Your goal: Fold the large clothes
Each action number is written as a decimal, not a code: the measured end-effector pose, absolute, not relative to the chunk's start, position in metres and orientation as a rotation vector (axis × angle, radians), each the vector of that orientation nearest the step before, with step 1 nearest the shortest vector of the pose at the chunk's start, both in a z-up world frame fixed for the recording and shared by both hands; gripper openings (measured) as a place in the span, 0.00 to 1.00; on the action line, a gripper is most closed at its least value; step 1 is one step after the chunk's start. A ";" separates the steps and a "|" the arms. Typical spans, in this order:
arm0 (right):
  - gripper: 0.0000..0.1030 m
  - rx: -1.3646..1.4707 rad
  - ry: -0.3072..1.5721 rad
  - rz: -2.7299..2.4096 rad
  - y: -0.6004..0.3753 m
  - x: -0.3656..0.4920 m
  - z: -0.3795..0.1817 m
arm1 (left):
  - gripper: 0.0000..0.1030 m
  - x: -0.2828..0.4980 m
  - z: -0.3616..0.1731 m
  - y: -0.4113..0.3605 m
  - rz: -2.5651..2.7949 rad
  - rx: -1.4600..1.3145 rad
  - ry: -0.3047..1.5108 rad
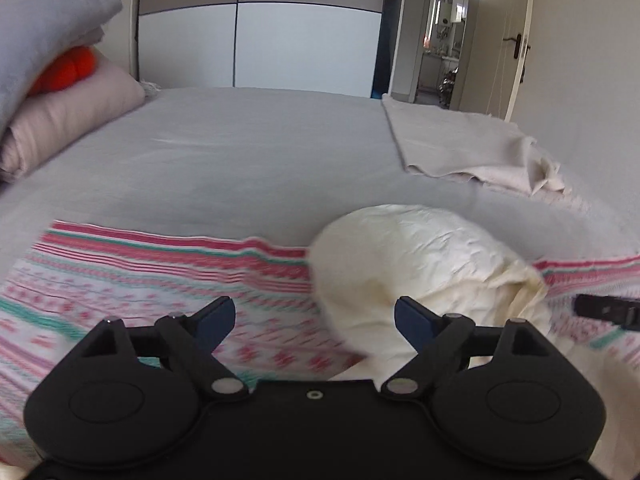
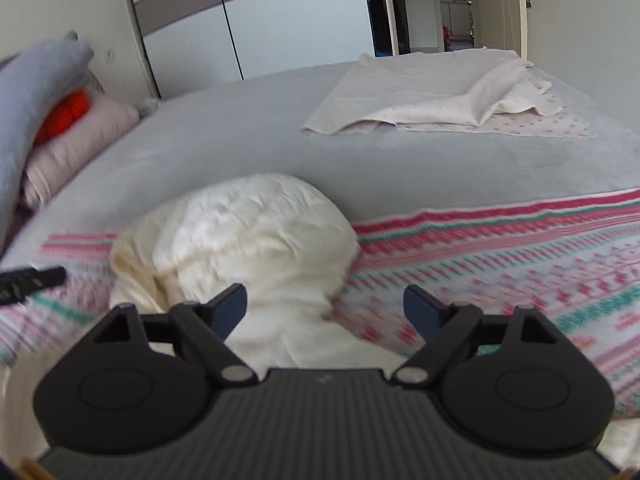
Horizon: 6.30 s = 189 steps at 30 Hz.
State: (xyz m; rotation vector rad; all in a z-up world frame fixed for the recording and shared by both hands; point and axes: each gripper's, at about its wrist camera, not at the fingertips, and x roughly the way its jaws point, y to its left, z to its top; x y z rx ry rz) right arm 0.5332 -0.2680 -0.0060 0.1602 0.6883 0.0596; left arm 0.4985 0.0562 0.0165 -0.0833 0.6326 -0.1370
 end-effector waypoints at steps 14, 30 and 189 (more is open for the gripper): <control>0.49 0.343 0.587 0.036 -0.286 0.565 -0.083 | 0.47 0.522 -0.051 0.093 -0.149 -0.473 0.623; 0.76 0.453 0.526 0.119 -0.300 0.539 -0.052 | 0.27 0.581 -0.040 0.066 -0.188 -0.665 0.698; 0.08 -0.167 0.646 -0.093 -0.145 0.333 -0.005 | 1.00 0.175 0.013 0.097 -0.094 -0.436 0.644</control>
